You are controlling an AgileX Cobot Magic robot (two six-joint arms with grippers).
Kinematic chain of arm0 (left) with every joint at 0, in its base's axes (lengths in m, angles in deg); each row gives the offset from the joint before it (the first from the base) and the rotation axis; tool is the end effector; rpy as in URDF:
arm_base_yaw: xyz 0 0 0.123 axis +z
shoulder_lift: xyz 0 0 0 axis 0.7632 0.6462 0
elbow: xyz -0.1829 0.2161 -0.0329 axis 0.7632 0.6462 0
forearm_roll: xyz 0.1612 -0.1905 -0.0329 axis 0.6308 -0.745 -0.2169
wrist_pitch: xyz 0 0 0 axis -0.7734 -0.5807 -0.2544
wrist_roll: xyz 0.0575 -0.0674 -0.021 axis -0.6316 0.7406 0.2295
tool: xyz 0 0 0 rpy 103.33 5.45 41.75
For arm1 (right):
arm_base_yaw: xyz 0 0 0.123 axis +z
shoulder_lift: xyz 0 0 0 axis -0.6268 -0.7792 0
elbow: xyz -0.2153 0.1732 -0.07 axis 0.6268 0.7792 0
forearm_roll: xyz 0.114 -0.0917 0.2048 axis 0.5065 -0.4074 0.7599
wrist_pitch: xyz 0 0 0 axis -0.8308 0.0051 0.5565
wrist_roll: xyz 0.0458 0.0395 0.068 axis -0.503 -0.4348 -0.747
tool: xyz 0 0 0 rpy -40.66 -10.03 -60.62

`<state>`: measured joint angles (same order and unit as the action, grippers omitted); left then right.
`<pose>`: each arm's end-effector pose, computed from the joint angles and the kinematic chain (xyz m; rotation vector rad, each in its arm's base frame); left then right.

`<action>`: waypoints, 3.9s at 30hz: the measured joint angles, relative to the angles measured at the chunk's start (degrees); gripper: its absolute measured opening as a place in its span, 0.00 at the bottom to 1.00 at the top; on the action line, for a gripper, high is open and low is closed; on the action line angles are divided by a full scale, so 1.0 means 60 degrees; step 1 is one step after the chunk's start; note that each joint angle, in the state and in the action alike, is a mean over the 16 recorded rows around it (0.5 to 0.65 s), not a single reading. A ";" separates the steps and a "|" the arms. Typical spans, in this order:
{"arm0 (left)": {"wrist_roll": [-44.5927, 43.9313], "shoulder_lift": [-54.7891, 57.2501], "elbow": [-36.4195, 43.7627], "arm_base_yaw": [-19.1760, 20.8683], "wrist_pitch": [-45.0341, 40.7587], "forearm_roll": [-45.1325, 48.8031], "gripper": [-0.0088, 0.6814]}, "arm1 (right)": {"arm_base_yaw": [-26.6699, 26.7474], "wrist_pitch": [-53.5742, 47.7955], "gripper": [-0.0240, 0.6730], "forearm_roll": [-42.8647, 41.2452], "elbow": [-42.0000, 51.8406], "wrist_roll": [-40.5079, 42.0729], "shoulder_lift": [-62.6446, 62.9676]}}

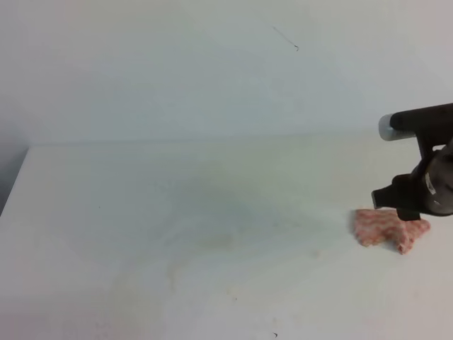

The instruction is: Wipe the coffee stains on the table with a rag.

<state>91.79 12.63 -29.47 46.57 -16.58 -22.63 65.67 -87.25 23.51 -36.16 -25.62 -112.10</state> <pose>0.0533 -0.0066 0.1732 -0.3898 1.7755 -0.4443 0.2980 0.1150 0.2406 -0.1481 2.4988 -0.1780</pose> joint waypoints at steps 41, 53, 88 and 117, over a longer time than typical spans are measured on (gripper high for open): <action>0.0000 0.0034 0.0000 0.0002 -0.0063 0.0000 0.01 | 0.0068 0.0267 0.03 -0.4662 0.3195 -0.0026 1.0564; 0.0000 0.0034 0.0000 0.0017 -0.0076 0.0000 0.01 | -0.2905 0.0325 0.03 -0.3279 0.3421 -0.0189 1.1894; -0.0035 0.0034 0.0000 0.0019 -0.0076 0.0020 0.01 | -0.4486 0.3066 0.03 0.2070 1.0045 0.2602 1.5281; -0.0023 0.0034 0.0000 0.0019 -0.0076 0.0022 0.01 | -0.4481 0.3243 0.03 0.6551 1.0051 0.8430 1.5304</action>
<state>91.66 12.83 -29.47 46.69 -17.04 -22.50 38.78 -67.79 62.81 24.15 24.96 -20.28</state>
